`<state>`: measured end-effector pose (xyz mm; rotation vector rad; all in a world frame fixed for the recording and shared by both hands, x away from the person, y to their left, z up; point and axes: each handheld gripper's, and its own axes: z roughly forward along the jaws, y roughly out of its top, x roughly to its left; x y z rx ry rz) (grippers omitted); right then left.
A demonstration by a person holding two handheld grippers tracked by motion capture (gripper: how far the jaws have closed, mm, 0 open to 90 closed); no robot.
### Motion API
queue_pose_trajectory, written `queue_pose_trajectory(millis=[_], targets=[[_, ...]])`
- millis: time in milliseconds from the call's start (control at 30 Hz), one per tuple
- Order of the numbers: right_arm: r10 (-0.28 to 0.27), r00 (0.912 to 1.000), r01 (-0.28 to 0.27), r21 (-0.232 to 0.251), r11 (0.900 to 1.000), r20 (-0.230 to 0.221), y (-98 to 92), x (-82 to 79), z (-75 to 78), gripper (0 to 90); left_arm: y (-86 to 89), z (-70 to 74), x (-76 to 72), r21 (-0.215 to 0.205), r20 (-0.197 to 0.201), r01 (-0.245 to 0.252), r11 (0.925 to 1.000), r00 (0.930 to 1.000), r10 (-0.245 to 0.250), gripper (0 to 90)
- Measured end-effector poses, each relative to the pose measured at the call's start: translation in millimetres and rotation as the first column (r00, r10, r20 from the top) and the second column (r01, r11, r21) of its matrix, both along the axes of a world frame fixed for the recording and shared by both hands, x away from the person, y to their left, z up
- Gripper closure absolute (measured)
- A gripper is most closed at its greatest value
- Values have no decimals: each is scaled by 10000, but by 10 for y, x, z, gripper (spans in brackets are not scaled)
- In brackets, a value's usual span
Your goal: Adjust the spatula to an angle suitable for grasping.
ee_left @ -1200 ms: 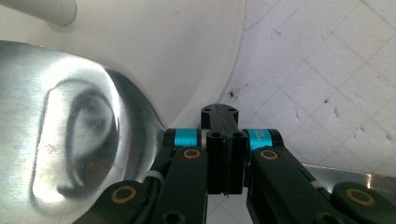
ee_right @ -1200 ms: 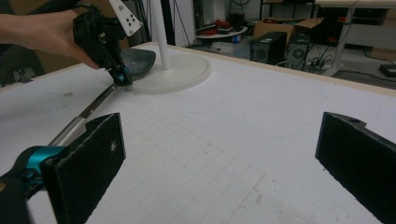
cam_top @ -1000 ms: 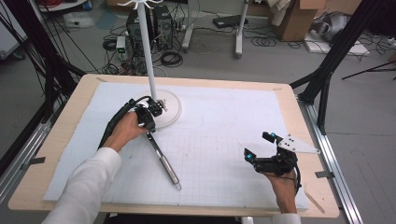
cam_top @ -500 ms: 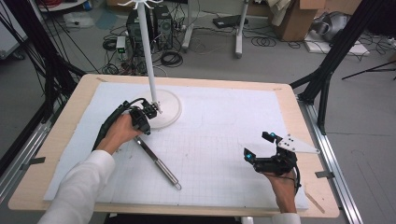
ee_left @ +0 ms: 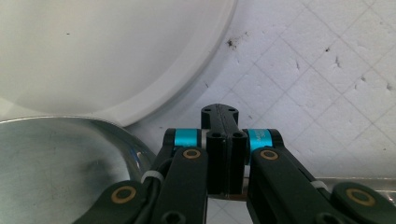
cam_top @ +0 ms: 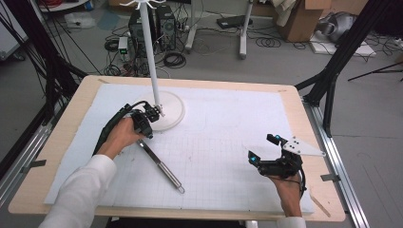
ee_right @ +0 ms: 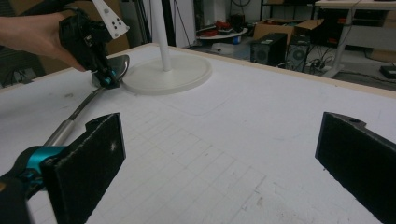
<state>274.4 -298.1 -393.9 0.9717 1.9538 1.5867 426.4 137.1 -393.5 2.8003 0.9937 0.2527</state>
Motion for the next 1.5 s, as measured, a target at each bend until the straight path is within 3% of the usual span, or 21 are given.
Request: queue_pose_trajectory(millis=[767,1500], targets=[[25,10000,-25,24,10000,-6,16,-12,10,4,161,-100,-76,-171,-129,-306,9994,9995,303,896],[44,10000,-44,4,10000,41,19,-13,15,4,367,-81,-283,-318,-207,0,9995,9998,-7,896]])
